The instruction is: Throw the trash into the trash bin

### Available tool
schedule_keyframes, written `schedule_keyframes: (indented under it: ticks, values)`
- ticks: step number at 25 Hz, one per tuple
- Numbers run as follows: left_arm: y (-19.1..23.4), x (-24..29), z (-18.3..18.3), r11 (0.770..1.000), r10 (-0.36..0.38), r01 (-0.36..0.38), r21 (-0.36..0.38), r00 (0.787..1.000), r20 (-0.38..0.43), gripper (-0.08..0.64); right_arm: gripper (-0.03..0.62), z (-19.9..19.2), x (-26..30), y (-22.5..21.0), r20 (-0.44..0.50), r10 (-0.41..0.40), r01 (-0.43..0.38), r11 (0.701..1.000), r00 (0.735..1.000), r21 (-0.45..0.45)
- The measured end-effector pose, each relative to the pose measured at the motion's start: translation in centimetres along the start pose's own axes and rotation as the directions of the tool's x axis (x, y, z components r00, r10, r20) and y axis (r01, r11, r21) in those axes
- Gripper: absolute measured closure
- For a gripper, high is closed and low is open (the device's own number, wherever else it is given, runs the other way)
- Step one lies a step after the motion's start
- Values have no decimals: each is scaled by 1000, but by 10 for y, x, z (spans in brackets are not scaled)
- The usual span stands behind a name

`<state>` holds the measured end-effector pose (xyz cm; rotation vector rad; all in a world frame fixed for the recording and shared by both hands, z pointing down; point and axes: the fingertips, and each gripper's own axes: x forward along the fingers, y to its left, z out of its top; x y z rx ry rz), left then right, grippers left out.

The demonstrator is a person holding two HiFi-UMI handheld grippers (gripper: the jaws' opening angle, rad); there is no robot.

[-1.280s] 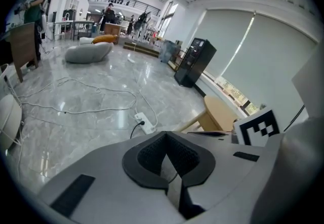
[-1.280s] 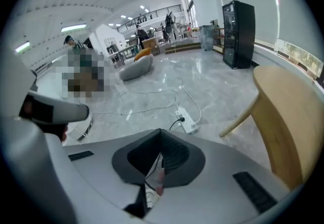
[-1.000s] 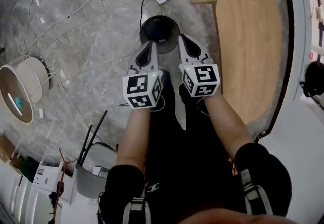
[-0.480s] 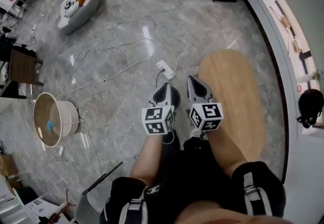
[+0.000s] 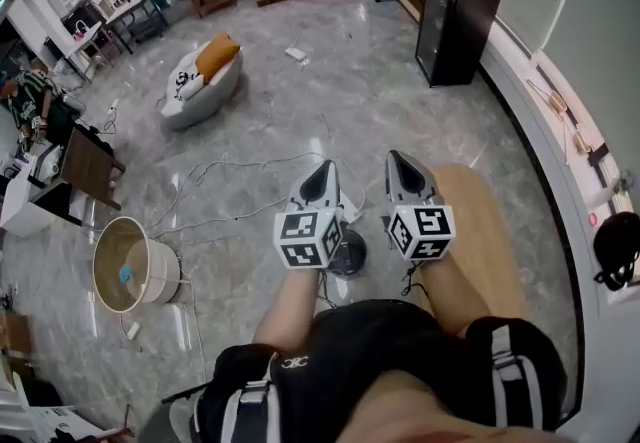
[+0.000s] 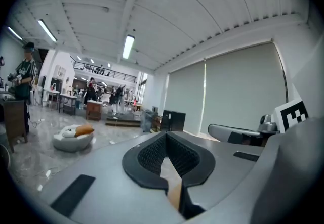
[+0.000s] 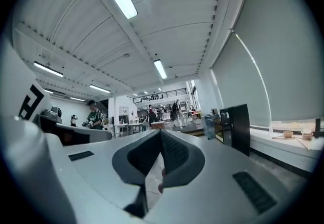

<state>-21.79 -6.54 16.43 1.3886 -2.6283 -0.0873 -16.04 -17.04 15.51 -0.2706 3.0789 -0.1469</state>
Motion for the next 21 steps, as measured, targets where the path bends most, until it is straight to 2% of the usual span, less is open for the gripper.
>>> schedule_keyframes:
  ticks: [6,21]
  values:
    - [-10,-14,30,1000,-6,5,17,998,58,548,581,19,-7,4,39,19,-19,1000,999,7]
    - [-19,-12,27,999,-1,-2,43,999,51,548,581,12,-10,6,17,45,-45,999,999,12]
